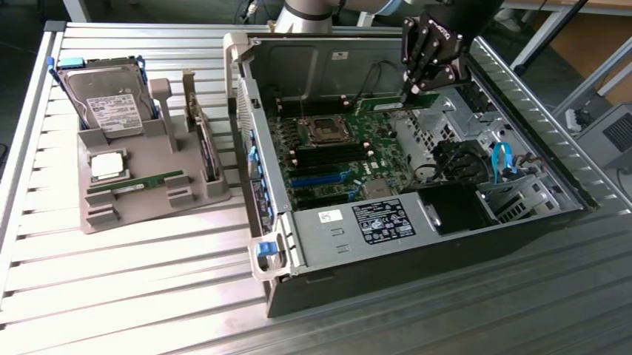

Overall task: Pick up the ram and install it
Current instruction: 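Insert the ram into the slot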

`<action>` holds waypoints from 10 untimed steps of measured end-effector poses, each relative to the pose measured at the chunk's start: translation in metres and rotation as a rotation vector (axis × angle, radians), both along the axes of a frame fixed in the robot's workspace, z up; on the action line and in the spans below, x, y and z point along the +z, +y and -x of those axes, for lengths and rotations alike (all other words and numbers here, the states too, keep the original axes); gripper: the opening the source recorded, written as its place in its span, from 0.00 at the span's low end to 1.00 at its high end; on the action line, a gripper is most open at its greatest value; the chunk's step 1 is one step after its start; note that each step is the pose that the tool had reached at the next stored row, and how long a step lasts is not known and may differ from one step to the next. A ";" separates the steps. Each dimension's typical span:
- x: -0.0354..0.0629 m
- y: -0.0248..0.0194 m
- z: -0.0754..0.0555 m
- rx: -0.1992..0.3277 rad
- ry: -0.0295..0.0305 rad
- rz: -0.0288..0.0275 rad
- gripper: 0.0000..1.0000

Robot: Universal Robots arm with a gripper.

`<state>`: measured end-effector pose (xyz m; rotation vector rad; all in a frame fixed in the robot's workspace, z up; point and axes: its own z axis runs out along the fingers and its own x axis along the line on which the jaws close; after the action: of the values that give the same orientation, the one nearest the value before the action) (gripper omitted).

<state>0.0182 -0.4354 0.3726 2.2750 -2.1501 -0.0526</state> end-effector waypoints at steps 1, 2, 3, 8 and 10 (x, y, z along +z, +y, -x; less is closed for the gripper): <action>-0.0001 0.0003 0.000 0.000 0.0001 0.0001 0.11; -0.0003 0.0006 0.000 0.000 0.0000 0.0001 0.11; -0.0006 0.0009 0.001 0.000 0.0000 -0.0001 0.11; -0.0020 0.0035 0.002 0.000 0.0000 0.0000 0.11; -0.0026 0.0041 0.002 0.000 0.0000 -0.0001 0.11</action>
<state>0.0160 -0.4314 0.3700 2.2750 -2.1502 -0.0527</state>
